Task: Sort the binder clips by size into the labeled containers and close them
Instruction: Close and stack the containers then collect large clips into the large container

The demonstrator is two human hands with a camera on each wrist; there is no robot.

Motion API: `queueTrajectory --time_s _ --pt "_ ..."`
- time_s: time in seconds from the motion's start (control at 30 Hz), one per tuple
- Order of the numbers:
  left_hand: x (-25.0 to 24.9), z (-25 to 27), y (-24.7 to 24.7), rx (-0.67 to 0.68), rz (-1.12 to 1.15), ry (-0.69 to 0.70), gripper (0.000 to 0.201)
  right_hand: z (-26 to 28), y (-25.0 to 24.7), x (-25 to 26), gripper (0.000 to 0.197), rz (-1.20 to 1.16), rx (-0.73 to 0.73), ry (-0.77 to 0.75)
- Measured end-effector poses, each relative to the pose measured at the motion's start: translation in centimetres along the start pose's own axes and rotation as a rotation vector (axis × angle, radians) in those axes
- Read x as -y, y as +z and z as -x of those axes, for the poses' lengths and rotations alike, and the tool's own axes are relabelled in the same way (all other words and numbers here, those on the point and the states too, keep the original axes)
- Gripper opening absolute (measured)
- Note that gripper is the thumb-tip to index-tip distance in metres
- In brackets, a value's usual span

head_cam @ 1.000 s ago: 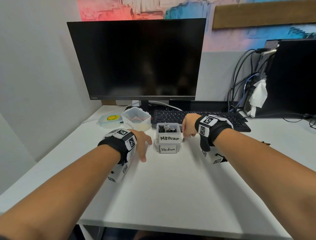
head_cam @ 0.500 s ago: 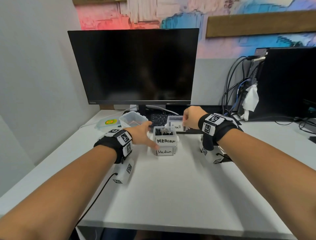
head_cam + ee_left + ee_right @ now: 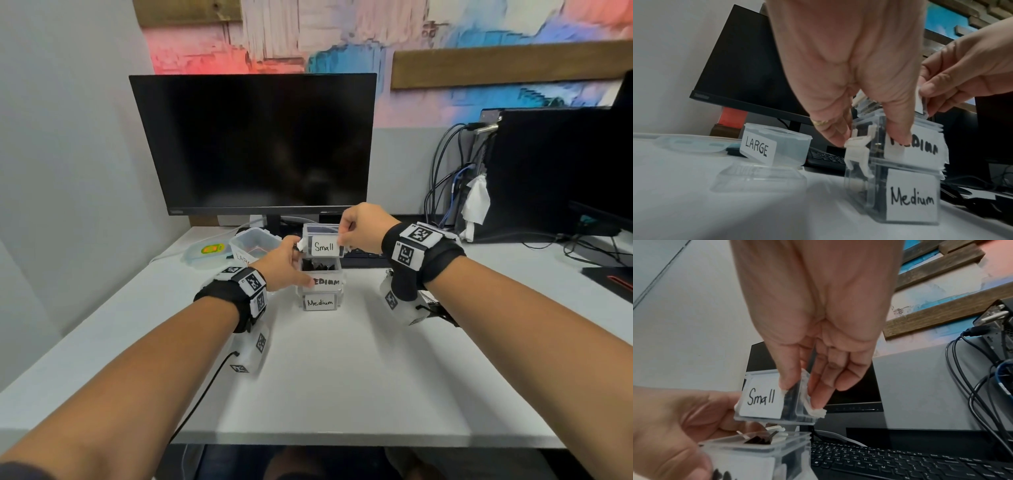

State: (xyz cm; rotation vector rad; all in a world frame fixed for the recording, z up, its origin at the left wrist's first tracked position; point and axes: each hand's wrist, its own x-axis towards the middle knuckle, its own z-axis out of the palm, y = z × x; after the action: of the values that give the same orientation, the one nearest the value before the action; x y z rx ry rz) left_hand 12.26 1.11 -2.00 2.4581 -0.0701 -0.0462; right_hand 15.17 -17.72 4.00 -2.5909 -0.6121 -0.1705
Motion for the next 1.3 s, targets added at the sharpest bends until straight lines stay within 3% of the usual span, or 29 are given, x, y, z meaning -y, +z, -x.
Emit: queueTrajectory --time_s 0.27,0.57,0.8,1.0,1.17,1.3 --pt "-0.3 0.3 0.2 -0.009 0.05 0.007 0.084 0.8 0.3 0.6 0.016 0.027 0.085 0.022" --pt "-0.8 0.7 -0.5 0.008 0.036 0.044 0.084 1.2 0.5 0.7 0.008 -0.036 0.077 0.029" --pt "-0.6 0.5 -0.9 0.017 0.093 0.043 0.103 1.2 0.4 0.8 0.009 -0.009 0.109 0.016" --pt "-0.9 0.5 -1.3 0.02 0.003 0.063 0.086 1.1 -0.2 1.0 0.008 0.036 0.147 0.002" --pt "-1.0 0.6 -1.4 0.037 -0.009 0.071 0.091 0.8 -0.3 1.1 0.023 0.026 0.221 0.021" --pt "-1.0 0.5 -1.4 0.036 -0.032 0.06 0.091 0.6 -0.4 0.9 0.021 0.04 0.247 0.014"
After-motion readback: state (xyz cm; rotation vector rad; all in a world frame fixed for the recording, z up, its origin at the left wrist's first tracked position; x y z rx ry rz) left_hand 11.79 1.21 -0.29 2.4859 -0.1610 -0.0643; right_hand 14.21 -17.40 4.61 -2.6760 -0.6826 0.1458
